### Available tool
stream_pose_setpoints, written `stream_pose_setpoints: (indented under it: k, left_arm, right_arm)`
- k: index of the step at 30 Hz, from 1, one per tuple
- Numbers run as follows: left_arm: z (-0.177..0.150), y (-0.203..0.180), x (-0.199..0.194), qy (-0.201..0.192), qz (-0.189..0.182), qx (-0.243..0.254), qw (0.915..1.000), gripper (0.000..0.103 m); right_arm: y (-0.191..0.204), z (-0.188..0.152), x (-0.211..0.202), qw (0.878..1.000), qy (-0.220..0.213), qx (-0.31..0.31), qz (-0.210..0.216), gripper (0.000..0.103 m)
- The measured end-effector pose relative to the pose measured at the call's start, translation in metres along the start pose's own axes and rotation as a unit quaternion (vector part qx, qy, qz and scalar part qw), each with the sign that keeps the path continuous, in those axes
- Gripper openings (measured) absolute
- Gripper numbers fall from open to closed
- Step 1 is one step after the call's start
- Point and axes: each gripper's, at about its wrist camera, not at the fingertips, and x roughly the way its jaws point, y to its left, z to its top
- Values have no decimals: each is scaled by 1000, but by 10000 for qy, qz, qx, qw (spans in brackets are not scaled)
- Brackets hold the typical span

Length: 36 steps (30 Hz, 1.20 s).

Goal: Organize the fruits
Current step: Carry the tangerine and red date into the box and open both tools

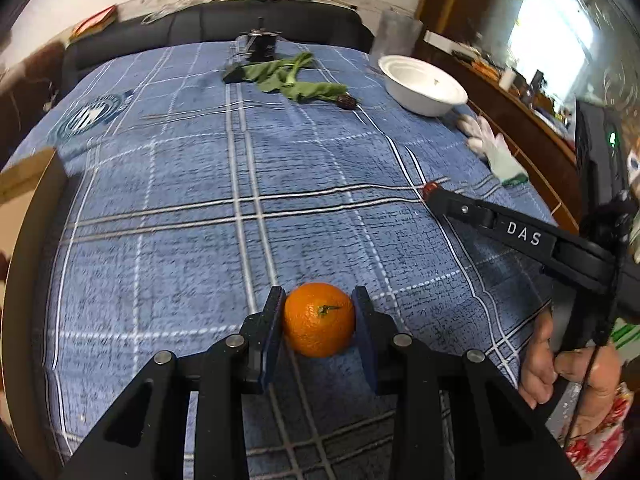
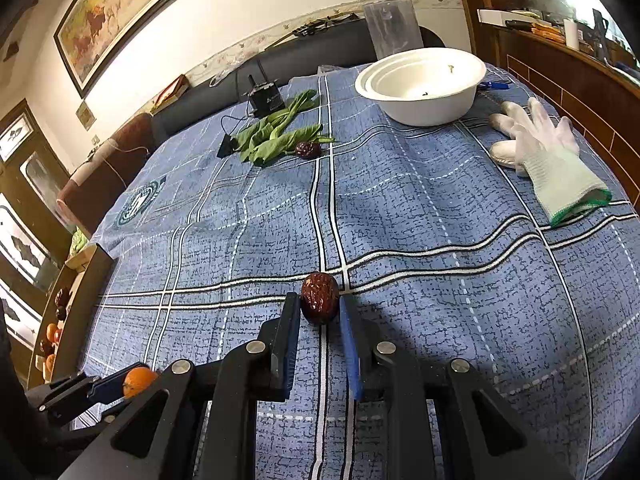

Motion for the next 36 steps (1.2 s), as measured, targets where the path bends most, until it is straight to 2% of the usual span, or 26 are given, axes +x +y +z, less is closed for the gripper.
stream_pose_setpoints:
  k: [17,20,28,36]
  left_arm:
    - [-22,46,-88,-694,344,-381,9963,33]
    - [-27,57,-96,-740,329,-490,9955,33]
    - [-38,70,-103,-764,276,-678,9944,33]
    - [-44,81,-116,-872,293,-773,9928,33]
  right_arm:
    - [18,-5,-11,9999,-31,-129,-64,21]
    - [33,-12,-25,9998,-6,-141,144,22]
    - [85,-46,-59,9982,-55,-455,382,22]
    - [122,-76,-62,9965,2,-700,450,22]
